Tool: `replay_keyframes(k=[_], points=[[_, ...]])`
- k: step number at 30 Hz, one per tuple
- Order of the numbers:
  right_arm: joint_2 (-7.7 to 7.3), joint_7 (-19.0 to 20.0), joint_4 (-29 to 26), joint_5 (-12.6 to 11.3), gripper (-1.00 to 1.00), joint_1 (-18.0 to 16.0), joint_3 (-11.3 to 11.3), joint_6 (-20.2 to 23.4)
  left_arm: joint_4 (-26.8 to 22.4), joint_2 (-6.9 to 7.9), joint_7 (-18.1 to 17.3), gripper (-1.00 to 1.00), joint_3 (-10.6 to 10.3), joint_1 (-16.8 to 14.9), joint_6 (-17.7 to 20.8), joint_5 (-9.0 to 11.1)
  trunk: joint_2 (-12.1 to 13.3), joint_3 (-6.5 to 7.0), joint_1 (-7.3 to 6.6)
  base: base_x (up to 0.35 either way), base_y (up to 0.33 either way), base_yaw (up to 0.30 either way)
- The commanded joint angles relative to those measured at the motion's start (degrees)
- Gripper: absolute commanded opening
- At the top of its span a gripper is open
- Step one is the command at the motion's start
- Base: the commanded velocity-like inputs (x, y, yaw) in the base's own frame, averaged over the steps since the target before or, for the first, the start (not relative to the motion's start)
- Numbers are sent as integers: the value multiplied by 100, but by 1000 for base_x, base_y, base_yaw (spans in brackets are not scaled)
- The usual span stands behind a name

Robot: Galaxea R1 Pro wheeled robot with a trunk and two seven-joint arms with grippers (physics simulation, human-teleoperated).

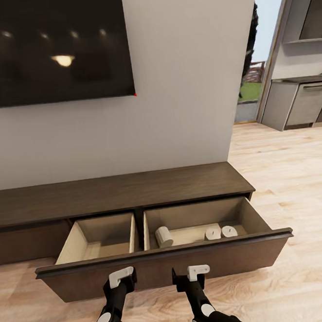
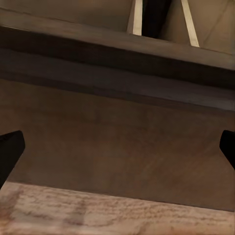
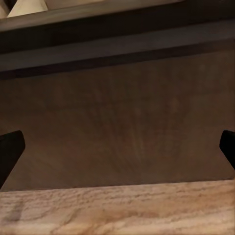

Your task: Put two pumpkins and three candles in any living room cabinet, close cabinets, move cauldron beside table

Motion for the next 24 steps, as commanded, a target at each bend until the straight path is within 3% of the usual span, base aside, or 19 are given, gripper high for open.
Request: replay_keyframes(k=[1,16,24], points=[[-1,-38,1,-32,100,-7,49,-21,-2,9,44,100,-47,-8,-39,56,-2,-5,-1,4,0,0],[0,-38,4,-32,100,-7,49,-17,22,2,49,100,-46,-8,-32,72,-2,-5,-1,0,0,0],[5,-38,13,-32,100,-7,49,-14,351,-73,42,100,-37,-16,-22,86,-2,-5,-1,0,0,0]])
